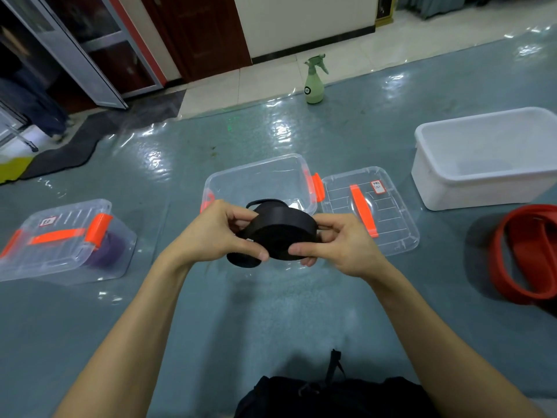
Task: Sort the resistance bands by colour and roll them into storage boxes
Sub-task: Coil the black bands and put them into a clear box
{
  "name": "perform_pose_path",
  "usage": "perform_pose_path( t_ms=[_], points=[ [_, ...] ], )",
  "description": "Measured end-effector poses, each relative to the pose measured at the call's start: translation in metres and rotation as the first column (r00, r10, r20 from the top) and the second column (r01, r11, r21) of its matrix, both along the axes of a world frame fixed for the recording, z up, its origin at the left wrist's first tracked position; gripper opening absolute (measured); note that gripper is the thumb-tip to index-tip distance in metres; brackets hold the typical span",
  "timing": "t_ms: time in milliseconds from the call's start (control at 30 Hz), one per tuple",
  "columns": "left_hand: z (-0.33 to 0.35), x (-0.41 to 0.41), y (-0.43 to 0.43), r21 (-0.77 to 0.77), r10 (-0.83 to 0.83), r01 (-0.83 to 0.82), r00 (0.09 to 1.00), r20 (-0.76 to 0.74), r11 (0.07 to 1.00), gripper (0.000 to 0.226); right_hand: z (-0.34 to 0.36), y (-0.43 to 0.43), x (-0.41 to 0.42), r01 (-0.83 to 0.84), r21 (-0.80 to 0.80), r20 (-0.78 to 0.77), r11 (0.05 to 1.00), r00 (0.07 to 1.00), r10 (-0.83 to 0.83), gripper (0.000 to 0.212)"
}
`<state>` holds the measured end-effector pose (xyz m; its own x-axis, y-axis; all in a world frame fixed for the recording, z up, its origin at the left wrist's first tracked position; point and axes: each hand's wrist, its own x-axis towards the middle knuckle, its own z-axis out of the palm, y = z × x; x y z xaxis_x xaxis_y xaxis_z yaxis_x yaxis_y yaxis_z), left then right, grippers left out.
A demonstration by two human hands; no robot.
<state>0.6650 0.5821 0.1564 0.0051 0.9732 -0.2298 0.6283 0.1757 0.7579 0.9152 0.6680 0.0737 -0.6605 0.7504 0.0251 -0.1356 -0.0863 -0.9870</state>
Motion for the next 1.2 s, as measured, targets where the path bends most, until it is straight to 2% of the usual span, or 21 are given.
perform_pose_path(
  t_ms=[100,233,267,333,400,467,500,533,567,667,733,833,867,933,1000,1067,1133,1200],
  points=[
    [-0.004,0.003,0.001,0.02,0.026,-0.027,0.999,0.034,0.999,0.06,-0.004,-0.001,-0.002,-0.028,-0.063,-0.042,0.998,0.999,0.025,0.045],
    [0.0,0.007,0.003,0.059,-0.01,0.017,0.995,-0.104,0.998,0.047,-0.011,-0.007,-0.005,-0.095,-0.099,0.01,0.991,0.995,0.097,0.048],
    [0.0,0.009,0.003,0.075,-0.022,0.034,0.986,-0.167,0.997,0.039,-0.011,-0.007,-0.005,-0.114,-0.06,0.076,0.992,0.99,0.118,0.054],
    [0.003,0.015,0.005,0.065,-0.066,0.096,0.929,-0.365,0.993,0.031,-0.009,-0.005,-0.005,-0.134,0.14,0.306,0.981,0.948,0.086,0.072],
    [0.004,0.025,0.007,0.001,-0.138,0.17,0.805,-0.577,0.985,0.036,-0.006,-0.006,-0.008,-0.195,0.383,0.507,0.903,0.861,-0.029,0.08],
    [0.004,0.032,0.01,-0.047,-0.193,0.225,0.689,-0.699,0.973,0.042,-0.005,-0.008,-0.012,-0.24,0.452,0.55,0.859,0.833,-0.057,0.059],
    [0.005,0.033,0.011,-0.055,-0.203,0.236,0.669,-0.714,0.97,0.044,-0.004,-0.009,-0.012,-0.227,0.424,0.527,0.877,0.849,-0.034,0.048],
    [0.006,0.033,0.011,-0.047,-0.194,0.224,0.702,-0.685,0.974,0.047,-0.004,-0.01,-0.01,-0.194,0.357,0.48,0.914,0.877,-0.001,0.041],
    [0.008,0.031,0.01,-0.023,-0.163,0.189,0.772,-0.615,0.982,0.053,-0.004,-0.009,-0.007,-0.153,0.26,0.416,0.953,0.909,0.033,0.037],
    [0.009,0.019,0.007,0.068,-0.043,0.062,0.967,-0.252,0.996,0.075,-0.002,-0.007,-0.003,-0.095,0.023,0.225,0.995,0.97,0.087,0.04],
    [0.002,0.016,0.006,0.157,-0.017,0.012,1.0,0.025,0.987,0.059,0.001,-0.006,-0.004,-0.087,-0.06,0.122,0.994,0.988,0.094,0.04],
    [-0.009,0.015,-0.001,0.244,0.062,-0.167,0.919,0.388,0.955,0.014,0.006,-0.004,-0.005,-0.029,-0.15,0.036,0.988,0.999,0.035,0.036],
    [-0.014,0.016,-0.005,0.26,0.089,-0.218,0.897,0.432,0.941,0.014,0.006,-0.005,-0.004,-0.002,-0.179,0.02,0.984,1.0,0.006,0.034],
    [-0.023,0.02,-0.012,0.302,0.149,-0.289,0.899,0.411,0.908,0.024,0.004,-0.007,-0.006,0.036,-0.242,-0.007,0.97,0.999,-0.039,0.033],
    [-0.033,0.026,-0.013,0.335,0.249,-0.403,0.874,0.418,0.852,0.021,0.0,-0.011,-0.014,0.061,-0.298,-0.013,0.952,0.998,-0.068,0.038],
    [-0.038,0.033,-0.013,0.312,0.352,-0.537,0.797,0.49,0.783,0.005,-0.003,-0.018,-0.027,0.085,-0.379,-0.024,0.922,0.995,-0.101,0.038],
    [-0.041,0.035,-0.012,0.274,0.433,-0.621,0.739,0.516,0.734,0.009,-0.006,-0.026,-0.042,0.113,-0.454,-0.027,0.884,0.99,-0.14,0.038],
    [-0.046,0.028,-0.013,0.228,0.47,-0.63,0.733,0.492,0.743,0.003,-0.01,-0.03,-0.055,0.16,-0.518,-0.023,0.84,0.979,-0.201,0.043]
  ],
)
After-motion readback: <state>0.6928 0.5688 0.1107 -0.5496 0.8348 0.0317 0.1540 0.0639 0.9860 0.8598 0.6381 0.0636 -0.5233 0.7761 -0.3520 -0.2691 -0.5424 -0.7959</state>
